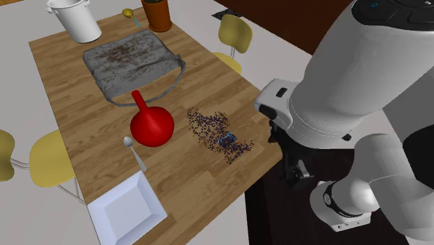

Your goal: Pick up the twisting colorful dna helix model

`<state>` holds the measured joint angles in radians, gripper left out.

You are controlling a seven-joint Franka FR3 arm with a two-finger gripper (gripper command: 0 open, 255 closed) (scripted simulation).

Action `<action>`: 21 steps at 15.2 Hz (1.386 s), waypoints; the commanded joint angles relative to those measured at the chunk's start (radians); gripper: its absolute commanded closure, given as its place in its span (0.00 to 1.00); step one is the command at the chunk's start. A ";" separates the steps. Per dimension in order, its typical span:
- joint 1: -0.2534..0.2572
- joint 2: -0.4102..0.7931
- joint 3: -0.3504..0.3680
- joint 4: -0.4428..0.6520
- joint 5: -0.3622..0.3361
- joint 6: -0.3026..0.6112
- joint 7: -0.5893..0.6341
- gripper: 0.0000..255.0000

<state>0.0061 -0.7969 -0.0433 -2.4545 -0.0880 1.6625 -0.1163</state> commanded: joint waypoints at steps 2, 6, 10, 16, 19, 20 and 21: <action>-0.016 0.030 -0.006 0.000 0.002 0.031 0.028 0.00; -0.080 0.152 -0.035 0.008 0.013 0.148 0.136 0.00; -0.138 0.272 -0.068 0.025 0.027 0.256 0.238 0.00; -0.214 0.444 -0.127 0.058 0.061 0.402 0.376 0.00; -0.249 0.526 -0.161 0.076 0.086 0.469 0.437 0.00; -0.259 0.553 -0.172 0.082 0.096 0.491 0.456 0.00; -0.270 0.579 -0.183 0.087 0.107 0.512 0.474 0.00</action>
<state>-0.2500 -0.2431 -0.2113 -2.3755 0.0099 2.1564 0.3422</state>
